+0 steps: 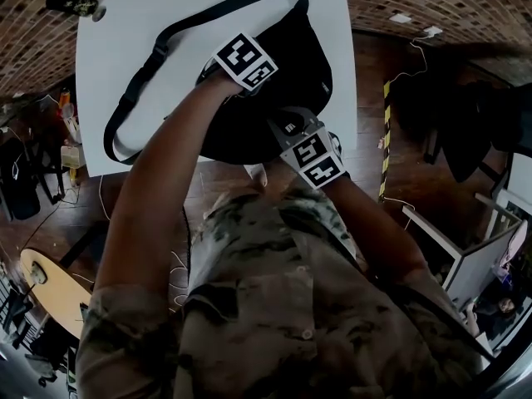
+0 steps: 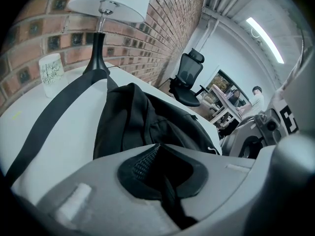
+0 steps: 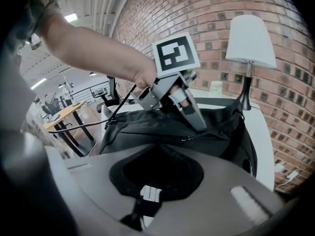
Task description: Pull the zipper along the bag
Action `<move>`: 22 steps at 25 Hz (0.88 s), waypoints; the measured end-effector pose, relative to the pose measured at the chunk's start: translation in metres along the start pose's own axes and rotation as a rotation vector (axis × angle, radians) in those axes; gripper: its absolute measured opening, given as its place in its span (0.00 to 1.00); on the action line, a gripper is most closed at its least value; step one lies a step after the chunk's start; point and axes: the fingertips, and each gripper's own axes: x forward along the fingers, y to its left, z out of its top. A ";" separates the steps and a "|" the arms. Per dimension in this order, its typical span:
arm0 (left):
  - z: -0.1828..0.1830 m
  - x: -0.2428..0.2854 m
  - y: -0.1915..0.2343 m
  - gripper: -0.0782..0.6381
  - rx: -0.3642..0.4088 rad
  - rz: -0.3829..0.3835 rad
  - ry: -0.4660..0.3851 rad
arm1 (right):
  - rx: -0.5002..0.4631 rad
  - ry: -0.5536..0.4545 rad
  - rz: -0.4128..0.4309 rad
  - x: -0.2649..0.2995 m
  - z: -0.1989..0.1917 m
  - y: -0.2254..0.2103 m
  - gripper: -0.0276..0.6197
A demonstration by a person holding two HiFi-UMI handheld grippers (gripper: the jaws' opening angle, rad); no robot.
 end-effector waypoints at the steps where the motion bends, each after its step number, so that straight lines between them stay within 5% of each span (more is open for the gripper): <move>1: 0.000 0.000 0.000 0.11 -0.001 0.001 -0.001 | -0.001 -0.003 0.010 0.001 0.001 0.005 0.09; 22: 0.004 0.000 0.000 0.11 0.010 0.018 -0.034 | -0.091 -0.003 0.241 0.019 0.003 0.117 0.09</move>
